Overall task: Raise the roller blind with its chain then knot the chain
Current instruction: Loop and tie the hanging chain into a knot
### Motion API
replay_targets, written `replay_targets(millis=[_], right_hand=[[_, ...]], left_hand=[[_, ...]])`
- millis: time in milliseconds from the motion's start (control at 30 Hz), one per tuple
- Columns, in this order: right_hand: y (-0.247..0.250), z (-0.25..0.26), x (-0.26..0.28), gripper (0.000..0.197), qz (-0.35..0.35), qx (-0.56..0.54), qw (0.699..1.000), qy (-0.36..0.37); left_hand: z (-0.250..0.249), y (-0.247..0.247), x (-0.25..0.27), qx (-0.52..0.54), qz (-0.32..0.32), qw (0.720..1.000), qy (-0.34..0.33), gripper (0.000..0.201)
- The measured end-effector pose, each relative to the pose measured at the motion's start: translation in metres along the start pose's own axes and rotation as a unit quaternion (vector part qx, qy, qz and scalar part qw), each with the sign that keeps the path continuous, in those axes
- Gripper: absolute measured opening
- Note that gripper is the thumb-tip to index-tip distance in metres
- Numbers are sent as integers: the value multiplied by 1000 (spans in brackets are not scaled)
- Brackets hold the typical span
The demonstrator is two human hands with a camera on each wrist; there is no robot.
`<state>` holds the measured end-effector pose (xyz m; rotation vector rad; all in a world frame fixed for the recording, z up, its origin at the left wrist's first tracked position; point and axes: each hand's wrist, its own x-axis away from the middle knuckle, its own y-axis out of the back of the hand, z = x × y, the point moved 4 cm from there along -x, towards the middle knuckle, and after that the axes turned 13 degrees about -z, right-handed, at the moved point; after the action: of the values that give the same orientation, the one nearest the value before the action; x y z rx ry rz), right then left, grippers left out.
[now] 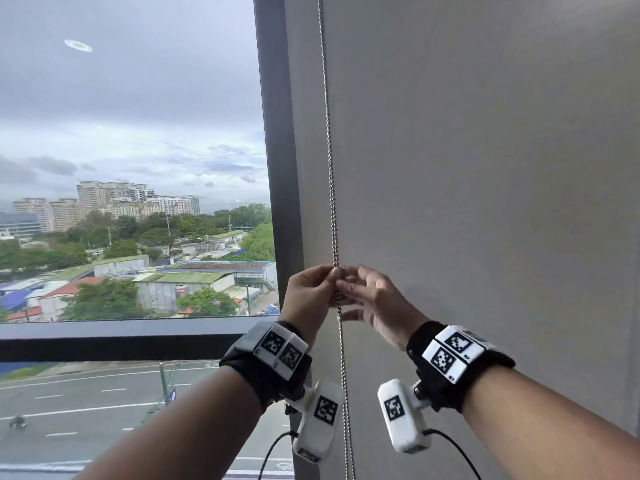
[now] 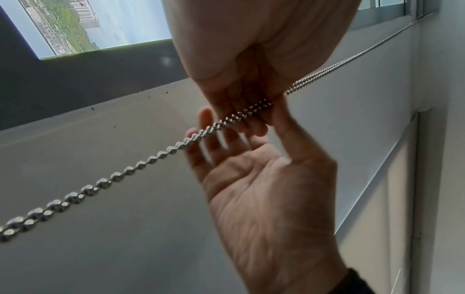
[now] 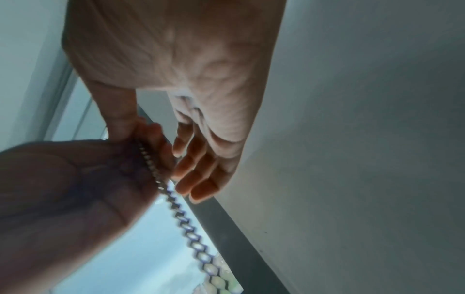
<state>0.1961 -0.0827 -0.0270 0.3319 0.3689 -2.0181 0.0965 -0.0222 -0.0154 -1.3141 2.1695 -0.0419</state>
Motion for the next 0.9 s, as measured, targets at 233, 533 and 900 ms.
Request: replay_targets(millis=[233,533,900], right_hand=[[3,-22,19,18,73,149,981,-97],[7,7,21,28,19,113,985,-127],[-17,113,4,29,-43,-29,994,-96]], left_hand=[[-10,7,4,27,-14,999,45,21],[-25,27,11,50,-9,996,74,24],[-40,24,25,-53,51,997,3,20]])
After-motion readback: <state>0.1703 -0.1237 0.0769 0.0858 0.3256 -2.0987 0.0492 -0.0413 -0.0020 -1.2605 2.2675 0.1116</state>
